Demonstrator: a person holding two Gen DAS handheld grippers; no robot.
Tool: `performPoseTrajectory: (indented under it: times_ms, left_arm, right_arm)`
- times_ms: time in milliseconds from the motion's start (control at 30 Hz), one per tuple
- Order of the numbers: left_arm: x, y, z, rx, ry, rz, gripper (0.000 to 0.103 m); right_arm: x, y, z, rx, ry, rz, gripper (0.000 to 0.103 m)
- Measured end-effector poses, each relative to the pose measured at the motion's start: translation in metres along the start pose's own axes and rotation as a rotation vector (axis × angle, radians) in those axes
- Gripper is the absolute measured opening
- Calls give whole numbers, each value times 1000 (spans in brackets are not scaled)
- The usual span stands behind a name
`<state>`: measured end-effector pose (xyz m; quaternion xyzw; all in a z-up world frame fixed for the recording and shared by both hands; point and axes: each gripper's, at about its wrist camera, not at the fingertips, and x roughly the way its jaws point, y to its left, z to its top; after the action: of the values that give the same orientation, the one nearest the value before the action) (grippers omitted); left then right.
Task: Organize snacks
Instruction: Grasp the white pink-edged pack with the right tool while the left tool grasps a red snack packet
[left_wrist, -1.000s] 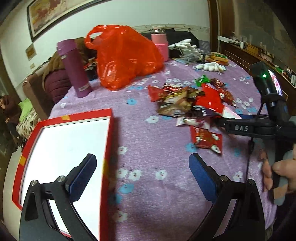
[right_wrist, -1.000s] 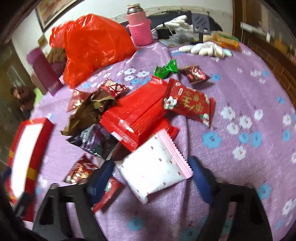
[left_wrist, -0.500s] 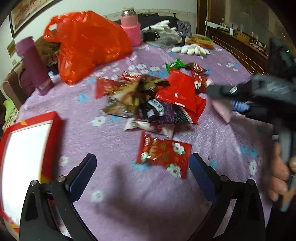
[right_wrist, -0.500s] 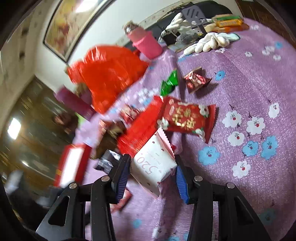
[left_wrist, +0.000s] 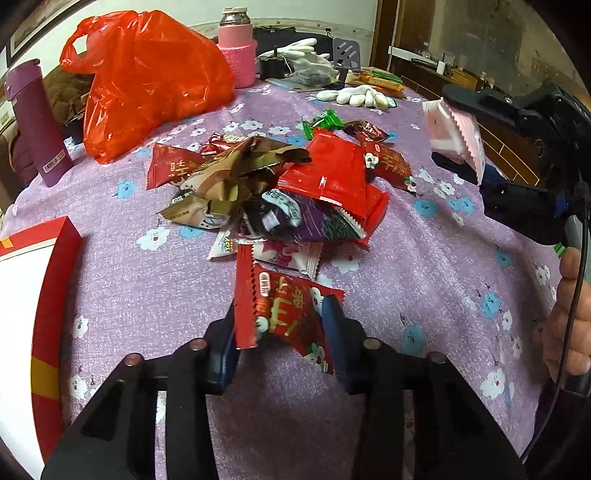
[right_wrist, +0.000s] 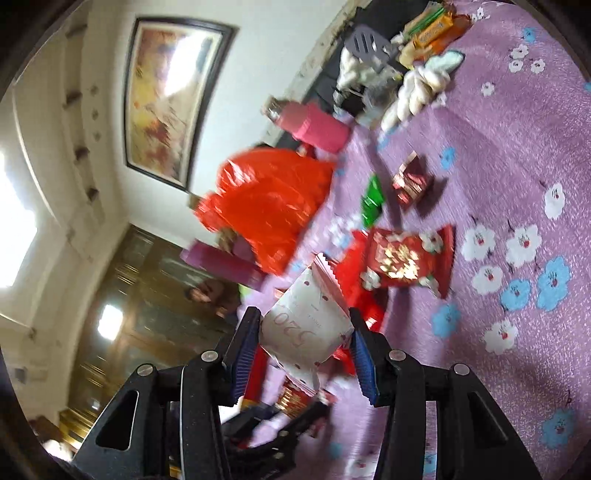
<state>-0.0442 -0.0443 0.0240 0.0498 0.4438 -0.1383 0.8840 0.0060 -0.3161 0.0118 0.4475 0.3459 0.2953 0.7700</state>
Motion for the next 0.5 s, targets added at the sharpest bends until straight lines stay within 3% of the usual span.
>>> performPoseTrajectory:
  times_ms: [100,267,500]
  left_arm:
    - [-9,5,-1,-19,-29,-20,27]
    - [-13,2,-4,19,-53,11,25]
    - [-29,5,-1,12,-88,-10,20]
  right_arm:
    - [4,0,1,5,13,-3,50]
    - [7,-1,-2,-11,16,-51,51]
    - [10,2,-4,-37,16,-45,51]
